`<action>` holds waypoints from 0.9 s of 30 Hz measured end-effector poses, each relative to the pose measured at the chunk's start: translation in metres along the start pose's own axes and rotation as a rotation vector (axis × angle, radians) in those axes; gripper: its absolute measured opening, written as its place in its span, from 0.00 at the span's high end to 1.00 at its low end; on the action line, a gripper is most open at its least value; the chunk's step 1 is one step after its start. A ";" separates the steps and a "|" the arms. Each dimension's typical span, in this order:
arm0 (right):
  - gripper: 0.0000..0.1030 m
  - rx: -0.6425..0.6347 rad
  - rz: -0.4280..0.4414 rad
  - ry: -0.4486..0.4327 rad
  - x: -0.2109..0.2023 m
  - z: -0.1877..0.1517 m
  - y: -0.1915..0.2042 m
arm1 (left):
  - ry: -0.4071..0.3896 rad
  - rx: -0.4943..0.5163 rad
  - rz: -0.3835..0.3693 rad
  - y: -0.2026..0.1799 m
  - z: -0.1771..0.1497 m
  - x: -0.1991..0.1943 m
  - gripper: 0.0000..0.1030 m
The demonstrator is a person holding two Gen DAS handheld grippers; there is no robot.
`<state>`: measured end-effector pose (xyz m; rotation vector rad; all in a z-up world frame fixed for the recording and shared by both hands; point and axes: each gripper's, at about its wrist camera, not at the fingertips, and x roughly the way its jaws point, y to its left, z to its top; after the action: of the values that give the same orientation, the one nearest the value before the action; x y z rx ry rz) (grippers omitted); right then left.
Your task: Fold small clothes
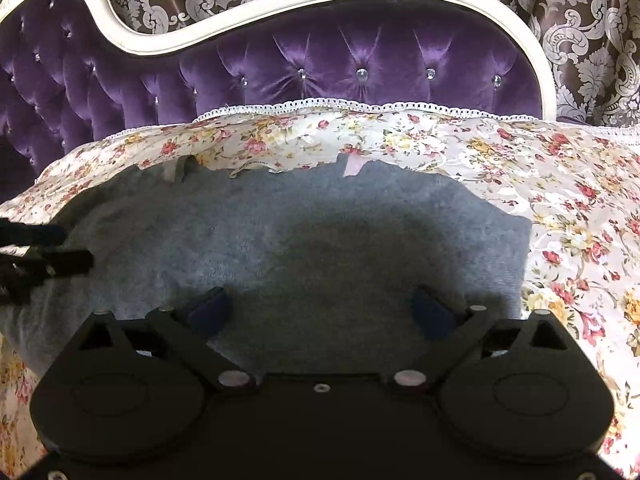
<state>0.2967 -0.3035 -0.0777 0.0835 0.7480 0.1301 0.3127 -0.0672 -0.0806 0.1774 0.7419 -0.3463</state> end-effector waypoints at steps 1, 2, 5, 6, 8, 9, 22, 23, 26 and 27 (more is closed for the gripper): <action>0.04 0.001 -0.001 0.002 0.000 0.000 -0.001 | -0.015 -0.004 0.009 0.001 -0.004 -0.001 0.25; 0.04 0.003 -0.003 0.005 0.000 0.001 -0.002 | -0.021 -0.006 0.018 0.003 -0.005 0.000 0.22; 0.04 0.013 -0.014 0.008 -0.001 0.002 -0.007 | -0.023 -0.050 -0.021 0.014 -0.005 -0.003 0.22; 0.04 0.016 -0.016 0.010 0.000 0.002 -0.009 | -0.023 -0.073 -0.034 0.020 -0.005 -0.005 0.23; 0.04 0.021 -0.013 0.010 0.000 0.002 -0.011 | -0.026 -0.111 -0.028 0.031 -0.003 -0.009 0.23; 0.04 0.021 -0.012 0.011 -0.001 0.002 -0.011 | -0.027 -0.132 -0.017 0.039 -0.002 -0.010 0.23; 0.03 0.016 -0.013 0.015 0.000 0.003 -0.010 | -0.046 -0.523 0.002 0.129 0.006 -0.015 0.24; 0.03 0.018 -0.011 0.015 -0.001 0.003 -0.010 | -0.053 -0.513 0.000 0.127 0.003 -0.021 0.24; 0.03 0.033 -0.002 0.010 -0.002 0.005 -0.013 | -0.053 -0.440 0.008 0.111 -0.006 -0.037 0.24; 0.03 0.043 0.002 0.004 -0.004 0.006 -0.015 | -0.052 -0.420 0.006 0.107 -0.010 -0.042 0.24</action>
<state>0.2995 -0.3187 -0.0722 0.1251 0.7544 0.1165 0.3169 0.0449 -0.0549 -0.2247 0.7469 -0.1827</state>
